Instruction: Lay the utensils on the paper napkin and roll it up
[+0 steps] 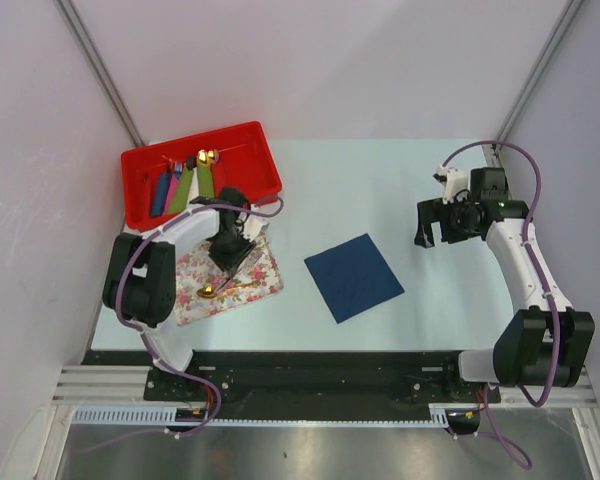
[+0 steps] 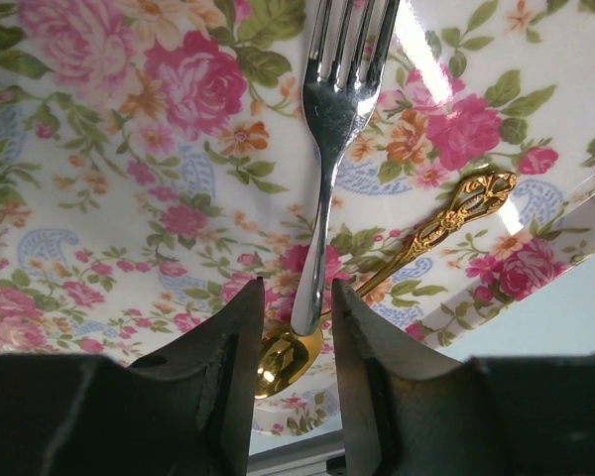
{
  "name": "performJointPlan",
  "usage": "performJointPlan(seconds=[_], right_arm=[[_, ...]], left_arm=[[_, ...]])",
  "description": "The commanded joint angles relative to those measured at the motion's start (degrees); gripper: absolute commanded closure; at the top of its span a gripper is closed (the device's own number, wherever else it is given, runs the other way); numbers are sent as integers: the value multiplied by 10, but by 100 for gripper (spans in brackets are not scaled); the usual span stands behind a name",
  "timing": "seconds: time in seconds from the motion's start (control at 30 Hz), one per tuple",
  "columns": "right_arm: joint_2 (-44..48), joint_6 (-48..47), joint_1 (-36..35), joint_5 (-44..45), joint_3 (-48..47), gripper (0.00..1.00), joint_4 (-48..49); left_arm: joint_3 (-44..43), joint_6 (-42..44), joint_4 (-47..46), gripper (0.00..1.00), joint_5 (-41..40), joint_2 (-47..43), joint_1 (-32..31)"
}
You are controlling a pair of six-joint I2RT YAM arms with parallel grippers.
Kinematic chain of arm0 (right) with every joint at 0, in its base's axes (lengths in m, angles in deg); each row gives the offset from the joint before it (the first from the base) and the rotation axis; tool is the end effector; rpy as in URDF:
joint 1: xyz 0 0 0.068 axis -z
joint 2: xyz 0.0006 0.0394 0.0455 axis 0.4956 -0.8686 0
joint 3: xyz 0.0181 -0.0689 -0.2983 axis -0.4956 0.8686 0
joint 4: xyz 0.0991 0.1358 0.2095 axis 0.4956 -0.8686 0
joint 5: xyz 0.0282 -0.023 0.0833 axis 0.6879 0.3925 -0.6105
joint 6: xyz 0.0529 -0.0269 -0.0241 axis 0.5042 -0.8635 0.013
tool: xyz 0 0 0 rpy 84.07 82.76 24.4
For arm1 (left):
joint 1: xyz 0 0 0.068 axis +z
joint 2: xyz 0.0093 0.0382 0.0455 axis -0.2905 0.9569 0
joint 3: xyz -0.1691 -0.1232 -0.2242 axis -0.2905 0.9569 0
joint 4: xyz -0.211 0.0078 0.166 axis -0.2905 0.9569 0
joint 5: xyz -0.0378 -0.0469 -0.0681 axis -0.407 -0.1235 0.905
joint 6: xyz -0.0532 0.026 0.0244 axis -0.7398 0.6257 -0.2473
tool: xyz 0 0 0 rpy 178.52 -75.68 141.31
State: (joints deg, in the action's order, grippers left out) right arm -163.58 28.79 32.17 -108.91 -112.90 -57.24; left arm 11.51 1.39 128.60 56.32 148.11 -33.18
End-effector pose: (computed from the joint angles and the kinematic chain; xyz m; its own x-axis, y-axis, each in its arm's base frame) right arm 0.2813 0.0048 0.3195 -0.7476 -0.2333 -0.6218 -0.3777 0.9195 0.1091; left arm 0.3155 -0.0940 0.1995 -0.7776 0.6163 -0.1243 0.6196 0.7848 0.0151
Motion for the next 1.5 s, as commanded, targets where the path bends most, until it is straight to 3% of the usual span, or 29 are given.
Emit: performJointPlan(seconds=[0.0, 0.63, 0.73, 0.87, 0.97, 1.07, 1.2, 1.47], right_arm=[[22, -4, 4, 5, 8, 0, 8], [40, -3, 22, 2, 28, 0, 2], [42, -1, 25, 1, 30, 0, 2], [40, -1, 27, 0, 28, 0, 4], [39, 1, 28, 0, 24, 0, 3], [36, 3, 29, -1, 21, 0, 3], [34, 2, 30, 3, 15, 0, 2], [32, 2, 33, 3, 15, 0, 7]], left_arm=[[-23, -2, 7, 62, 17, 15, -8], [-32, -21, -31, 69, 27, 67, -27], [-33, -29, -37, 76, 28, 69, -27], [-48, -50, -34, 100, 23, 60, -27], [-84, -78, -22, 100, 43, 34, -27], [-140, -128, -8, 100, 69, 0, -32], [-211, -280, -17, 100, -12, -12, -75], [-260, -483, -73, 100, 78, 46, -165]])
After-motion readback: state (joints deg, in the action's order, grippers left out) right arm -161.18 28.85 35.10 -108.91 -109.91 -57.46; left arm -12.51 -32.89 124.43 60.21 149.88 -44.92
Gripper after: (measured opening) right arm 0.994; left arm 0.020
